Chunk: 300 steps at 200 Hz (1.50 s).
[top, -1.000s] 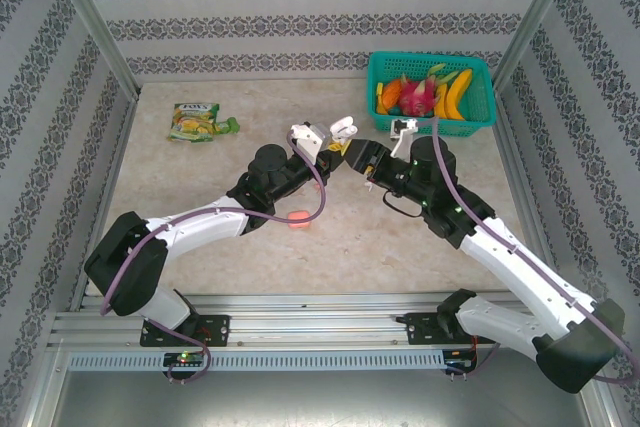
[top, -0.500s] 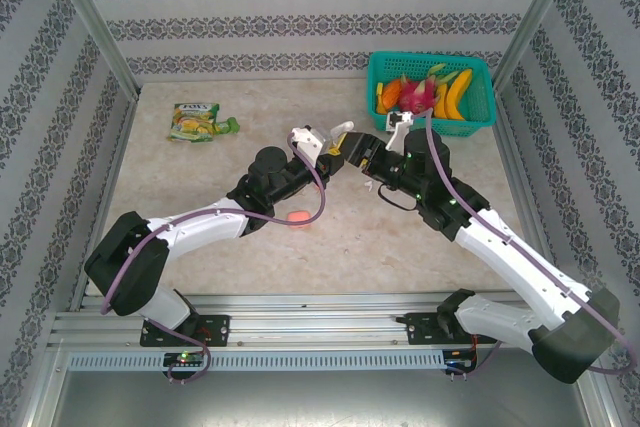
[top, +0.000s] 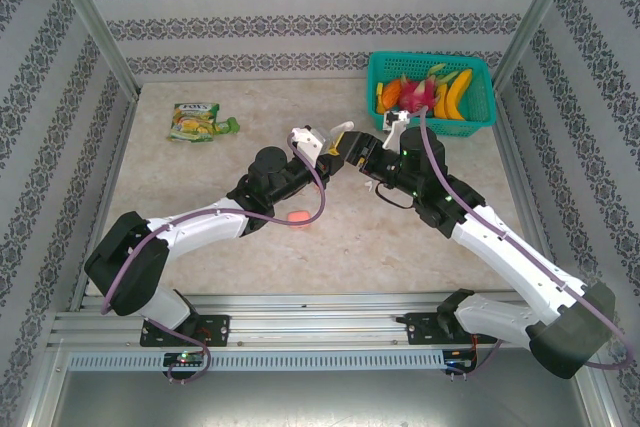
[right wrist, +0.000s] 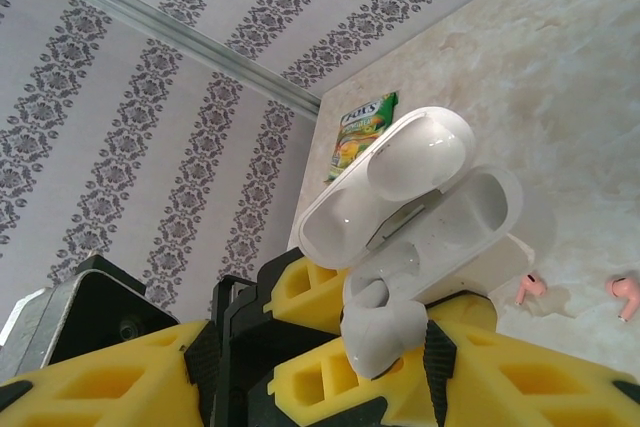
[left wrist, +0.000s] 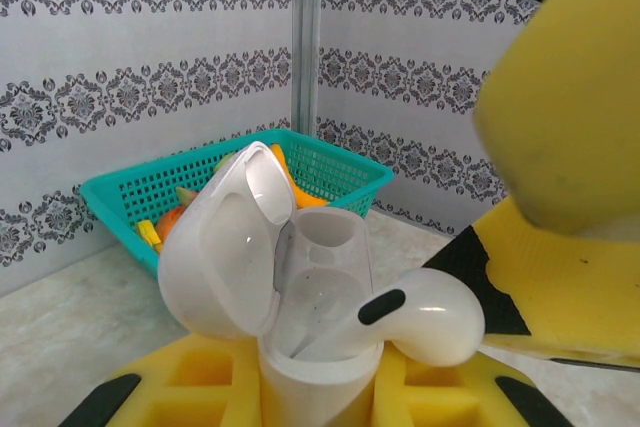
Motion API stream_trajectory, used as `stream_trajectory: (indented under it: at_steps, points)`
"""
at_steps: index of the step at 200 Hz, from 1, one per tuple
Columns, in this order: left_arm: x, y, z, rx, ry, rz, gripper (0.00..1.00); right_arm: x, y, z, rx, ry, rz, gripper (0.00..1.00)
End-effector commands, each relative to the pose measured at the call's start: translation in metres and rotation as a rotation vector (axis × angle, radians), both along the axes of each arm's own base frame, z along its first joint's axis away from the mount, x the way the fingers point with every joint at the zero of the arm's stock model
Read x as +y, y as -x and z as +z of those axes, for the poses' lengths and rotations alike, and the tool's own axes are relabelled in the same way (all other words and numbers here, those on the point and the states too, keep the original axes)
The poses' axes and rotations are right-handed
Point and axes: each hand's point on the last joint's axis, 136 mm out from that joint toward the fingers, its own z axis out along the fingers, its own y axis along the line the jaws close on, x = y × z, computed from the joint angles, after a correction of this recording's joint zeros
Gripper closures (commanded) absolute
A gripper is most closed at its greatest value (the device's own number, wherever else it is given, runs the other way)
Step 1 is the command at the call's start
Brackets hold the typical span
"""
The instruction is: Insert wireless bluetooth earbuds into charging case
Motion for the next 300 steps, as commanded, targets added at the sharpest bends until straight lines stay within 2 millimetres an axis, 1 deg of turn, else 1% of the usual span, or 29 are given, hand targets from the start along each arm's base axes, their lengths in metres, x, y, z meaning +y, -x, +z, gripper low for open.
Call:
stream_trajectory:
  at_steps: [1,47,115,140,155,199,233,300]
  points:
    - [0.001,-0.001,0.009,-0.024,0.041,-0.014,1.00,0.005,-0.003,0.027,-0.069,-0.028,0.003,0.42]
    - [0.000,0.000,0.006,-0.012,0.043,-0.020,1.00,0.006,-0.007,0.037,-0.089,-0.029,-0.001,0.42]
    - [0.000,0.001,0.006,-0.006,0.052,-0.025,1.00,0.005,-0.017,0.034,-0.085,-0.021,-0.018,0.42]
    - [0.000,0.001,0.004,-0.003,0.049,-0.022,1.00,0.004,-0.013,0.039,-0.099,-0.021,-0.010,0.42]
    - [0.000,0.001,0.004,-0.004,0.049,-0.023,1.00,0.000,-0.008,0.041,-0.104,-0.019,-0.014,0.42]
    - [0.000,0.000,0.006,-0.009,0.049,-0.021,1.00,-0.009,0.006,0.034,-0.094,-0.010,-0.011,0.42]
    - [0.001,0.000,0.008,-0.015,0.049,-0.018,1.00,-0.005,0.011,0.025,-0.068,-0.016,0.011,0.42]
    - [0.000,0.000,0.009,-0.014,0.046,-0.021,1.00,0.005,0.008,0.017,-0.049,-0.020,0.031,0.42]
